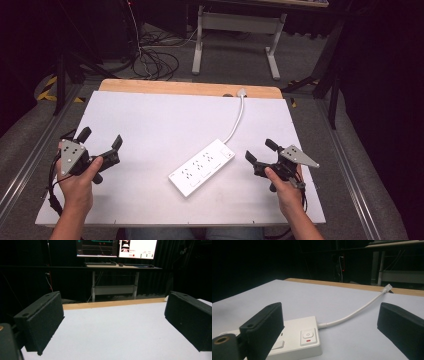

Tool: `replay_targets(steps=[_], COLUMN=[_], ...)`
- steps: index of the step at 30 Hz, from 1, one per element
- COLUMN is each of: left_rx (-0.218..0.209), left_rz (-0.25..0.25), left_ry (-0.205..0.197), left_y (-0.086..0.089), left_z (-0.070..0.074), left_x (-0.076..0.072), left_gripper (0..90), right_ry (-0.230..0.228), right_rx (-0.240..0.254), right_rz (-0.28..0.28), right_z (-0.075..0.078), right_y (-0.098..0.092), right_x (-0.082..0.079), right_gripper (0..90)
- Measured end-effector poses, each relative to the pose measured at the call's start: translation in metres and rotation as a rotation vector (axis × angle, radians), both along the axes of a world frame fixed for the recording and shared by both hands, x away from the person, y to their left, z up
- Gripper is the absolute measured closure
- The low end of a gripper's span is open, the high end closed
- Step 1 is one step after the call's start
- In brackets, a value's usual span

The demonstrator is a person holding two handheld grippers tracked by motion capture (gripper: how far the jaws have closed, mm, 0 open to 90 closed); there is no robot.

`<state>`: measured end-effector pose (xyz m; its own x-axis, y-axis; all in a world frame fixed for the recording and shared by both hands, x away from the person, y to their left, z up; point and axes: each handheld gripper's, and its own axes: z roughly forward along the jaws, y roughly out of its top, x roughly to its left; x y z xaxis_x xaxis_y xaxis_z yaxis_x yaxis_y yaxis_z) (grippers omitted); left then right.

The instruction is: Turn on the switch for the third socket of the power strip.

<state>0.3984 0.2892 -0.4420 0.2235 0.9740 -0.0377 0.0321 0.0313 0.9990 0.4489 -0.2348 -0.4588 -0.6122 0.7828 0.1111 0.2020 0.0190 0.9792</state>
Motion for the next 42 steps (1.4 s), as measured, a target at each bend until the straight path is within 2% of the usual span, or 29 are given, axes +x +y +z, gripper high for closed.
replay_targets(steps=[4, 18, 22, 25, 26, 27, 30, 42], left_rx=[-0.002, -0.009, 0.005, 0.009, 0.012, 0.018, 0.018, 0.009], left_rz=[0.005, 0.014, 0.017, 0.01, 0.007, 0.004, -0.004, -0.015], left_ry=[-0.002, 0.0, -0.006, -0.01, -0.011, -0.01, -0.012, 0.0], left_y=[0.0019, 0.0015, -0.0007, -0.001, -0.0009, -0.0004, 0.0, 0.0039], left_z=[0.0004, 0.0003, 0.0014, 0.002, 0.0021, 0.0023, 0.0023, 0.0028], left_x=[-0.0004, 0.0021, 0.0022, 0.0016, 0.0014, 0.001, 0.0006, 0.0003], left_gripper=[3.2, 4.6, 9.8, 20.6, 20.6, 27.6, 35.4, 54.1], right_ry=[0.005, 0.017, 0.022, 0.026, 0.026, 0.028, 0.028, 0.038], right_rx=[-0.025, -0.031, -0.032, -0.034, -0.034, -0.034, -0.033, -0.034], right_rz=[0.006, -0.004, -0.005, -0.004, -0.004, -0.003, -0.004, 0.0], right_z=[-0.0011, -0.0018, -0.0022, -0.0023, -0.0023, -0.0023, -0.0024, -0.0031], right_y=[0.0023, 0.0014, 0.0015, 0.0015, 0.0015, 0.0014, 0.0014, 0.0019], right_x=[-0.0001, 0.0007, 0.001, 0.0011, 0.0011, 0.001, 0.001, 0.0014], right_gripper=[8.2, 8.7, 9.0, 9.3, 9.3, 9.4, 9.6, 10.3])
